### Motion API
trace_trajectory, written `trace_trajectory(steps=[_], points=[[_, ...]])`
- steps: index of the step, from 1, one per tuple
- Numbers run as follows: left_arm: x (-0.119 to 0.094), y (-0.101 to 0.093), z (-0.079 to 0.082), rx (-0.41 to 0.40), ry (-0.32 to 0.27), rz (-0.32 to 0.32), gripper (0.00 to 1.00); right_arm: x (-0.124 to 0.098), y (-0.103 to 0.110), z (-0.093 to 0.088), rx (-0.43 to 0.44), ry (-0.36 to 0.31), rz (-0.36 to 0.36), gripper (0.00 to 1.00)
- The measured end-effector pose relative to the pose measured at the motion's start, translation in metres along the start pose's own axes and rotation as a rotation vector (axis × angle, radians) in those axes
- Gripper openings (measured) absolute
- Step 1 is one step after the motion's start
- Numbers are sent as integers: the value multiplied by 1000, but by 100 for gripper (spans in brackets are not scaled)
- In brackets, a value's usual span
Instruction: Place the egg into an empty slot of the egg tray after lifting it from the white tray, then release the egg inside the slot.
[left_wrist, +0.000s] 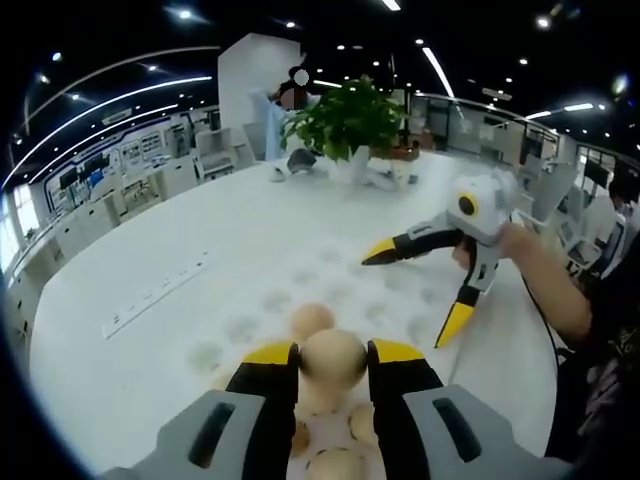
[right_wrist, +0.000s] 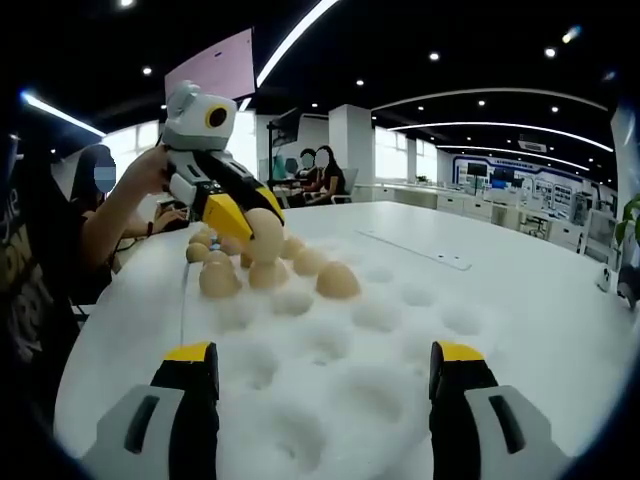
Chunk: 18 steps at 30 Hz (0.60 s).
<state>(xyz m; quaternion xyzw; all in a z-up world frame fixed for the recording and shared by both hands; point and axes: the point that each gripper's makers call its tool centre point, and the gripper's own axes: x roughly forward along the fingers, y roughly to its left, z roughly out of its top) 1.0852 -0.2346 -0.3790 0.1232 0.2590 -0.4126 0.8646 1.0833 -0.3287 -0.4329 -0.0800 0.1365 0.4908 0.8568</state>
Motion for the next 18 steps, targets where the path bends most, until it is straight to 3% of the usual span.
trace_trajectory(steps=[18], points=[[-24, 16, -9, -13, 2, 46, 27, -2, 0, -1, -1, -14, 2, 90]])
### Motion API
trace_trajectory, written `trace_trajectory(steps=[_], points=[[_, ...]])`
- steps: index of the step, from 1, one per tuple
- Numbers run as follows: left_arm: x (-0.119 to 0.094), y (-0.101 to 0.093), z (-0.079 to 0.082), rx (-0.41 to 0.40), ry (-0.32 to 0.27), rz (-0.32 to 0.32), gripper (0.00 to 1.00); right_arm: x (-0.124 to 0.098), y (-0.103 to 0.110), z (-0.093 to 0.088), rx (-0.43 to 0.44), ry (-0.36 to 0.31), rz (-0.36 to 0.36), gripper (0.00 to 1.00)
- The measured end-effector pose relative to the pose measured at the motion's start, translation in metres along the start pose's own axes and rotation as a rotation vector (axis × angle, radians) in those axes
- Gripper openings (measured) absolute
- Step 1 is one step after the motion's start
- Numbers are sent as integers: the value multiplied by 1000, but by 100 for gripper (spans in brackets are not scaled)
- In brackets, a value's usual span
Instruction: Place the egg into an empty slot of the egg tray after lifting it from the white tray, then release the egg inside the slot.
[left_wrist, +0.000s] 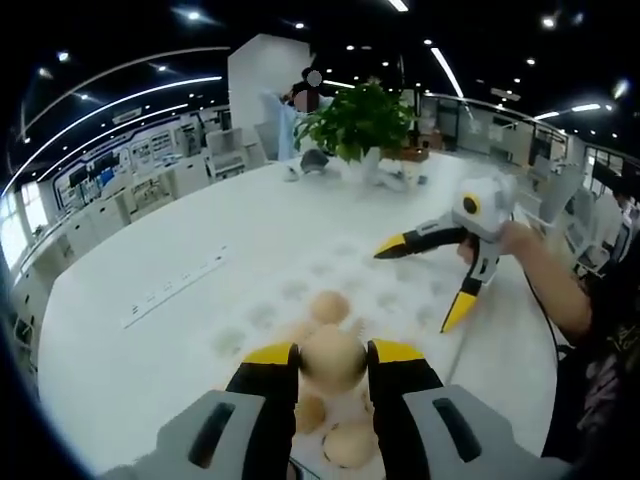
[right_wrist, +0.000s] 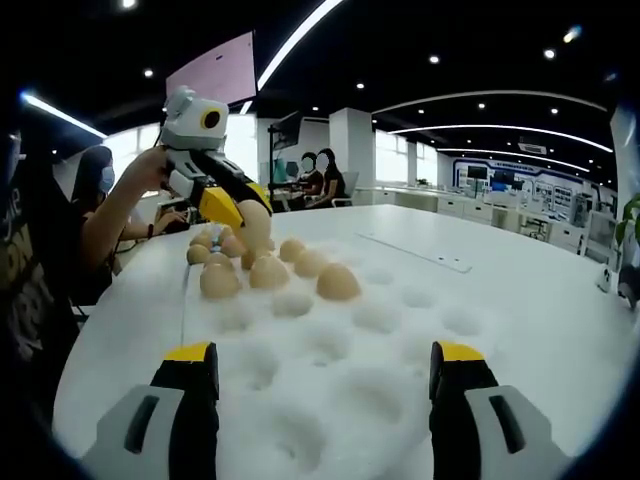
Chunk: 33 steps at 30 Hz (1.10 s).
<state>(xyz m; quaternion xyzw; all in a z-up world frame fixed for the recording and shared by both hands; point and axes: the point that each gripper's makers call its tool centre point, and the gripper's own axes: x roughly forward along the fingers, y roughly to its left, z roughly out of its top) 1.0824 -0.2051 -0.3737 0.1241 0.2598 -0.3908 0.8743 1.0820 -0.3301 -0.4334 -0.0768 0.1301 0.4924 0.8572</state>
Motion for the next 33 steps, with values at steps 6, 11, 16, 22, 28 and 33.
trace_trajectory(steps=[6, 11, 16, 22, 28, 33], points=[[-8, 8, -5, -11, 1, 18, 27, 0, 0, 0, 1, -1, 0, 90], [-15, 16, -9, -26, 0, 38, 27, 1, 0, 0, 2, -3, 0, 90], [-22, 23, -12, -38, -3, 55, 27, 1, 0, 0, 2, -4, 0, 91], [-29, 30, -17, -46, 2, 66, 27, 0, 1, 0, 2, -5, 0, 91], [-36, 35, -22, -65, 5, 83, 27, 0, 0, 1, 3, -9, 2, 91], [-42, 37, -24, -76, 0, 94, 27, 0, 0, 1, 4, -12, 2, 91]])
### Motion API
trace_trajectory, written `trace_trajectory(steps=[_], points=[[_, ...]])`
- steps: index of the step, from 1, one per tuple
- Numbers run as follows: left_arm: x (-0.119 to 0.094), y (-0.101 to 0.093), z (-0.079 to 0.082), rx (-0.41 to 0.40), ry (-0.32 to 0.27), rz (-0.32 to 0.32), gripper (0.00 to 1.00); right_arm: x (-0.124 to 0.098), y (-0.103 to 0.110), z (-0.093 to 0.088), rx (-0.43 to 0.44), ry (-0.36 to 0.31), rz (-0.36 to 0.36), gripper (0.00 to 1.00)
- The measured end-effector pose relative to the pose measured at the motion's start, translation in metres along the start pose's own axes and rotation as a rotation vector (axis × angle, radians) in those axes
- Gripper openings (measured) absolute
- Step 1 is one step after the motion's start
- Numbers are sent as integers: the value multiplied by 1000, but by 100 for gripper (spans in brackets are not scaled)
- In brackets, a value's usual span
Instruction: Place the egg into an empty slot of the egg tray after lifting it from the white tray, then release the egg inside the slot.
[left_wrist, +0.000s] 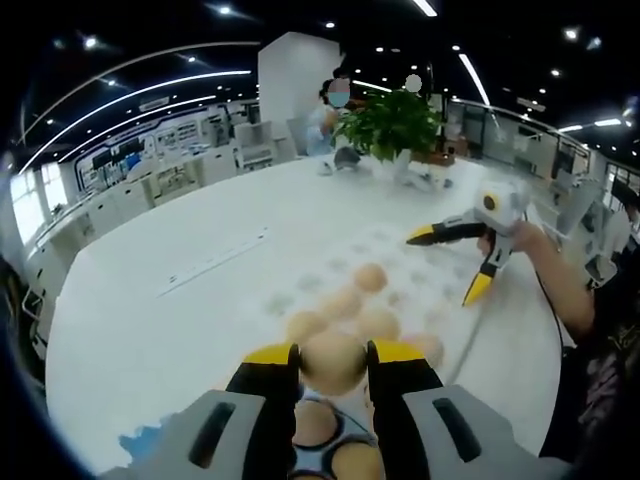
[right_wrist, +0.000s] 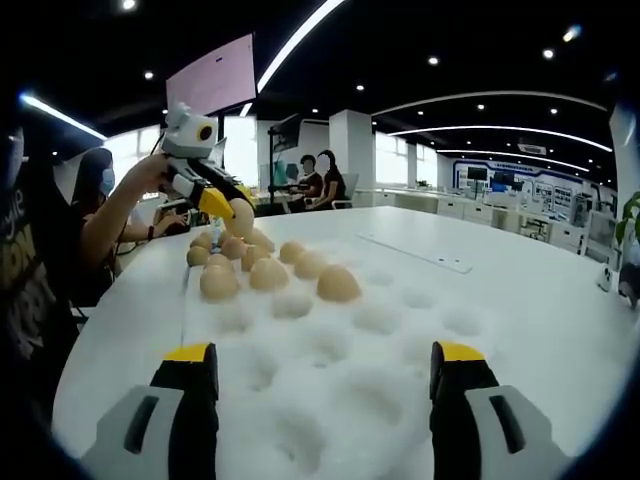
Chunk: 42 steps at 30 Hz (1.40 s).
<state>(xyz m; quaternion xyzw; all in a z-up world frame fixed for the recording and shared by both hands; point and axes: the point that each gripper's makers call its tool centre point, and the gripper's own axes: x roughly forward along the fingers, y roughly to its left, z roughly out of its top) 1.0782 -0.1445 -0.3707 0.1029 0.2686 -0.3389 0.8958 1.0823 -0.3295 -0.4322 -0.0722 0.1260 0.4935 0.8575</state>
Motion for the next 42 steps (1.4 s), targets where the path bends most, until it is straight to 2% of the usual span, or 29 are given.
trace_trajectory(steps=[18, 34, 42], points=[[-15, 19, -18, -41, 11, 45, 27, 1, 1, 1, 2, -8, 0, 92], [-39, 44, -35, -92, 10, 110, 27, 3, 0, 2, 5, -15, 0, 92], [-43, 44, -34, -104, 1, 113, 27, 4, 0, 3, 5, -17, 0, 92]])
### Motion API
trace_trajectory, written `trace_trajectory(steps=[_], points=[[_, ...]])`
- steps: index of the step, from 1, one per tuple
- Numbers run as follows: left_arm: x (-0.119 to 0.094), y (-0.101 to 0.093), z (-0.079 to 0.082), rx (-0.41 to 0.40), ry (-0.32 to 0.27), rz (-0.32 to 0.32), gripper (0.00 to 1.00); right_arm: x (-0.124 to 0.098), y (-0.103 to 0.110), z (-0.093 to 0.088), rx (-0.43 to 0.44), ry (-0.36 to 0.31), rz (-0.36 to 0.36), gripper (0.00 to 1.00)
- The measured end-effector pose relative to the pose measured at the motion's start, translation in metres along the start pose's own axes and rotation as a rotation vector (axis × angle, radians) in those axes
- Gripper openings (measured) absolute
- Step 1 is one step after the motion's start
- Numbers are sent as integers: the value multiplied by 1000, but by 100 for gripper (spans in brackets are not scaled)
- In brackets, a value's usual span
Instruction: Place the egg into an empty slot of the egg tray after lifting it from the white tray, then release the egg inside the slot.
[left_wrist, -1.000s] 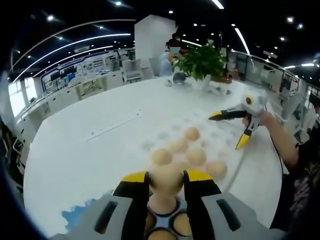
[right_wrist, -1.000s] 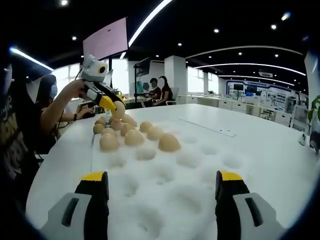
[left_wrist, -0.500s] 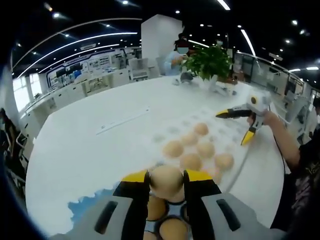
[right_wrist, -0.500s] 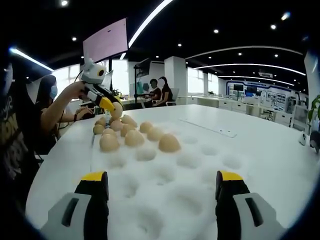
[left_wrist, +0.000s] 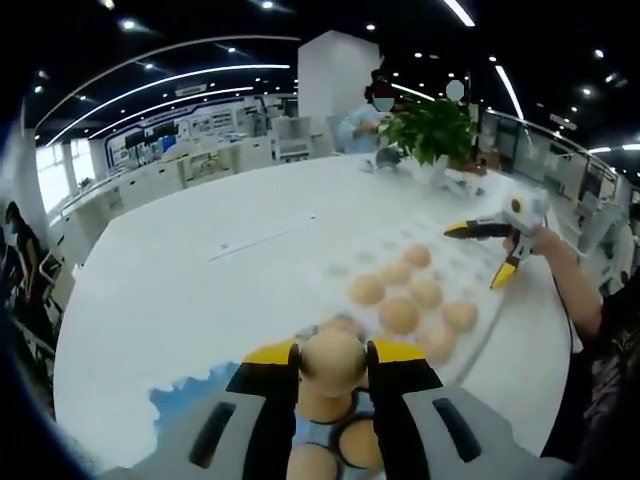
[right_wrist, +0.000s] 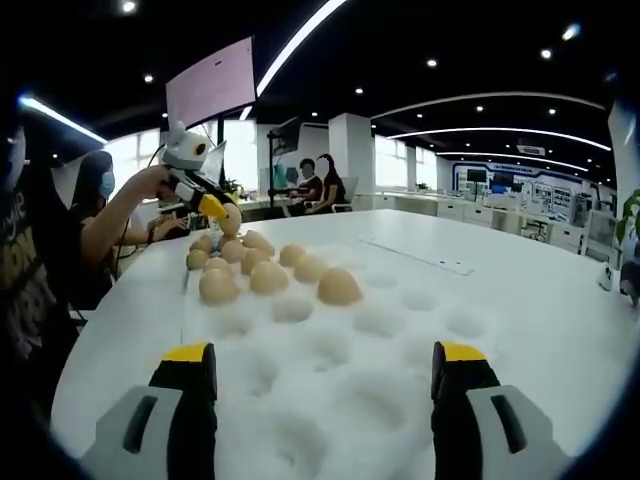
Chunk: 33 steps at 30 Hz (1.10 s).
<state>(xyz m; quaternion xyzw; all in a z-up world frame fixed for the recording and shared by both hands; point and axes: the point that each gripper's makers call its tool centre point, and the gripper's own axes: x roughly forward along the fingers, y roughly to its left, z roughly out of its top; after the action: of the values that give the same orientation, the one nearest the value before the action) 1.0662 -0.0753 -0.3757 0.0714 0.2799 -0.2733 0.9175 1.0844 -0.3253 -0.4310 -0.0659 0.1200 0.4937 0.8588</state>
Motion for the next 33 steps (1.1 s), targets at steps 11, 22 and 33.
trace_trajectory(steps=[11, 22, 33], points=[[-3, 25, 0, -15, -3, 12, 27, 1, 1, 0, 1, -2, 1, 92], [-7, 43, -4, -32, 1, 32, 27, 1, 2, 0, 4, -8, 3, 93], [-7, 54, -15, -47, 25, 53, 27, 1, 2, 1, 8, -16, 5, 93]])
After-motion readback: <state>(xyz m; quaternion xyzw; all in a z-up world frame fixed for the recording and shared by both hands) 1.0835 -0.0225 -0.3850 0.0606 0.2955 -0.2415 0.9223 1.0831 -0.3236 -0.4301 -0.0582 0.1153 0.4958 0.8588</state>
